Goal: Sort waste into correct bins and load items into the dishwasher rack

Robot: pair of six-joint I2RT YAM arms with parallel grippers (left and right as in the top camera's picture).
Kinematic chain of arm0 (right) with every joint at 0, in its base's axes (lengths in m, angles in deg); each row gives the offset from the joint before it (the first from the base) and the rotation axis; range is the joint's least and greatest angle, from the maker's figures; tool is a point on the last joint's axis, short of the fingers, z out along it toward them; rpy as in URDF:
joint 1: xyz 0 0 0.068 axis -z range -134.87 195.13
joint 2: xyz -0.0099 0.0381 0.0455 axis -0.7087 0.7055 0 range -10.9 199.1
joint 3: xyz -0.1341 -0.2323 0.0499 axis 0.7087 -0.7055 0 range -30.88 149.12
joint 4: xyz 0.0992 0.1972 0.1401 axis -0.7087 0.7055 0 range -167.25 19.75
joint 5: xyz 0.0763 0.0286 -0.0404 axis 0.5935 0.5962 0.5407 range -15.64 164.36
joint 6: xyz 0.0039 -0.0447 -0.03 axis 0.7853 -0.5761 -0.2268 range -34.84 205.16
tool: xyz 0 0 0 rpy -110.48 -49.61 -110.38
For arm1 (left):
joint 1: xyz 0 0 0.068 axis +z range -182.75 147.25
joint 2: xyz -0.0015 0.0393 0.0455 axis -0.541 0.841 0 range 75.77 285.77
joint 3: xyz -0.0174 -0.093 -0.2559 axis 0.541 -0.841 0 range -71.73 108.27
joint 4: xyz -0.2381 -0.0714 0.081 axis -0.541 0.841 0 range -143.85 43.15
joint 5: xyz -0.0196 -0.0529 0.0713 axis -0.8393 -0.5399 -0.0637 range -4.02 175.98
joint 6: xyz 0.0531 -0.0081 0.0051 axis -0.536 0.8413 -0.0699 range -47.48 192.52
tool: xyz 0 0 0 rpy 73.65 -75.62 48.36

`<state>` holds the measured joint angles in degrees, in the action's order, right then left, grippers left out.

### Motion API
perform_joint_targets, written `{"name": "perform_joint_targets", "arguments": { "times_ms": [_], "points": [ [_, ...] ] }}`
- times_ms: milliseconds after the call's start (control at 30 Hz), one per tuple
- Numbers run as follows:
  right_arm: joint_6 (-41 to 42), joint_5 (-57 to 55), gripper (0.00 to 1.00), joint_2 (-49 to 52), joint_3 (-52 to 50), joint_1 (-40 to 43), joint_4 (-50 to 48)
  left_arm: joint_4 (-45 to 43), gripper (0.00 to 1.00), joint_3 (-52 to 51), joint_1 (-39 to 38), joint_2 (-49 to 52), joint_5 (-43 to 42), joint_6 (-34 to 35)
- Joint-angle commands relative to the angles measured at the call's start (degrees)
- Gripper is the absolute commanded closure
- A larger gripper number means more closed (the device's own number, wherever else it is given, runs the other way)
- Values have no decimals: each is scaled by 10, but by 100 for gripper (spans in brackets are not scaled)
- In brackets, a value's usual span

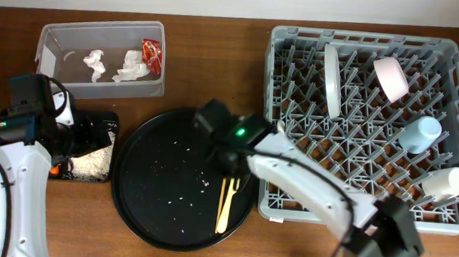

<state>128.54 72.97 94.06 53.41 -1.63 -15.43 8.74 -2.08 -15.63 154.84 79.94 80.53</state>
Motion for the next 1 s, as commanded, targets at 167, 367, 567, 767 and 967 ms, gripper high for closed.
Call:
{"name": "perform_joint_targets", "arguments": {
  "times_ms": [167,367,567,767,967],
  "points": [
    [116,4,56,19,-172,-19,-137,1,5,6,2,-5,-6,1],
    [131,19,57,24,-178,-20,-167,1,5,6,2,-5,-6,1],
    [158,18,63,80,-178,-32,-188,1,5,6,2,-5,-6,1],
    [161,23,79,85,-178,-32,-186,1,5,6,2,-5,-6,1],
    [154,9,96,50,-176,-31,-175,1,5,6,2,-5,-6,1]
  ]
}}
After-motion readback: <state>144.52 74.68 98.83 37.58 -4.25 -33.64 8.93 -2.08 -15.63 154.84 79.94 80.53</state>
